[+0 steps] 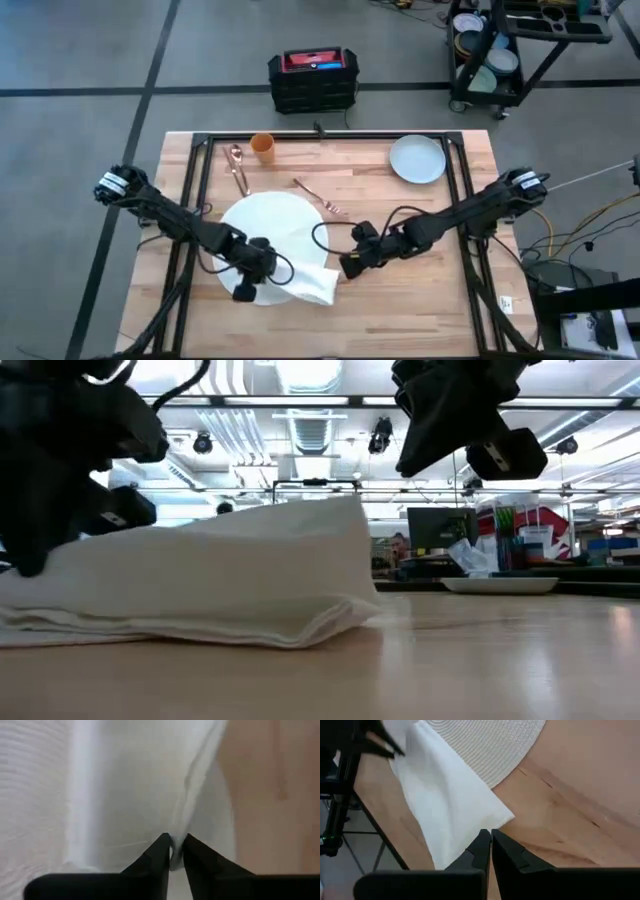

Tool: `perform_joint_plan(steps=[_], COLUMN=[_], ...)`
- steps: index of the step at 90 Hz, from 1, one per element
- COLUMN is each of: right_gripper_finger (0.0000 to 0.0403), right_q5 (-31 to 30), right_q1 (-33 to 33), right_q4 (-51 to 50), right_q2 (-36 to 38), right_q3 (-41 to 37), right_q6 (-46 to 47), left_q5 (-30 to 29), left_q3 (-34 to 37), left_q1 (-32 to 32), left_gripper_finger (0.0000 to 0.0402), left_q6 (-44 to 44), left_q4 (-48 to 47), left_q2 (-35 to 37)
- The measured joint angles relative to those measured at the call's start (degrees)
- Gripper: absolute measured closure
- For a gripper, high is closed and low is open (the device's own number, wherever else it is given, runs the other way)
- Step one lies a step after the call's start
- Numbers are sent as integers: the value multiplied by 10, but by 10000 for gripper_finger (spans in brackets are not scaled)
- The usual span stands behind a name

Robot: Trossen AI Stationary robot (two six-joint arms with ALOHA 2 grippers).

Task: Set table place
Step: Fold the white napkin

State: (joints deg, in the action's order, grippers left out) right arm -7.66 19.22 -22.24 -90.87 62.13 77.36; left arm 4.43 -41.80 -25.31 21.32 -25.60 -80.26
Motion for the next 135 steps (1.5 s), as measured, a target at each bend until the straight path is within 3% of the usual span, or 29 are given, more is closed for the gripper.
perform_joint_plan(steps=[21,58,70,79,90,105,120,135], right_gripper_finger=[403,401,368,323,262,202,178,180], right_q5=[0,15,45,50,38,-19,-56,-60], right_q1=[0,0,2,10,25,45,44,41], right_q4=[0,-28,-53,-50,-40,57,135,154], right_q2=[0,0,-1,-11,-38,-82,-121,-145], right_q3=[0,0,-5,-6,-6,-7,-7,-7], right_q6=[-2,11,14,30,86,247,316,338], left_q5=[-81,26,21,-31,-107,-130,-131,-131], left_q3=[-31,-33,-33,-33,-33,-33,-32,-31], left_q1=[0,0,-1,-1,4,21,35,39], left_gripper_finger=[293,182,145,127,119,125,138,149], left_q6=[-17,93,124,125,127,144,133,96], left_q4=[-46,-62,-117,-176,-231,-240,-237,-235], left_q2=[18,49,86,116,146,167,162,140])
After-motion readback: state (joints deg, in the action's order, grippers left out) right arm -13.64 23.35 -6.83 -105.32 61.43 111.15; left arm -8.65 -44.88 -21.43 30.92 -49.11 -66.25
